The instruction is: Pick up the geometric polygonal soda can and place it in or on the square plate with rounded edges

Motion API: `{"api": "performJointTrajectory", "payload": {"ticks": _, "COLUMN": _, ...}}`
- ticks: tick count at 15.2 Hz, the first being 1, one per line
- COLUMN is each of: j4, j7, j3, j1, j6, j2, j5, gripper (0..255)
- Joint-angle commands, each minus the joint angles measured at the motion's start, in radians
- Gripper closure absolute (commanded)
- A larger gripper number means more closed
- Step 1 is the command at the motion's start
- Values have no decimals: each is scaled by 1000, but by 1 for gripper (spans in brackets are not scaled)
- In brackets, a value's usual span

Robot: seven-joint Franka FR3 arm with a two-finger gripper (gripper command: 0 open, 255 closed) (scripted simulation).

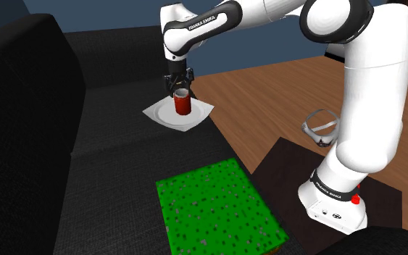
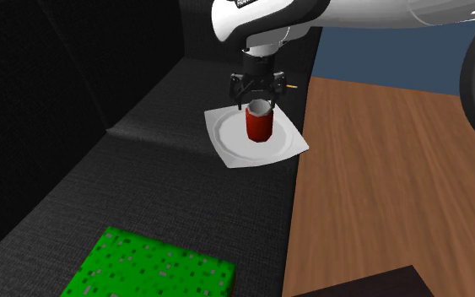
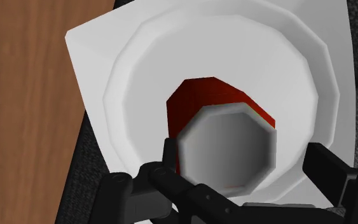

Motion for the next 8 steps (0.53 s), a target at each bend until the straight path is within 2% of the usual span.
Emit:
{"api": "performJointTrajectory", "payload": {"ticks": 1, "j4": -1, "j7": 0, "j3": 0, "j1": 0, "j6": 0, "j2": 0, "j5": 0, "gripper": 0}}
{"api": "performJointTrajectory", "payload": {"ticks": 5, "j4": 87, "j7": -7, "j3": 5, "j1": 2, "j6": -114, "j2": -28, "j5": 10, "gripper": 0}}
{"api": "performJointTrajectory", "payload": {"ticks": 8, "j4": 87, "j7": -7, "j3": 5, "j1": 2, "j6": -114, "j2": -28, "j5": 10, "gripper": 0}}
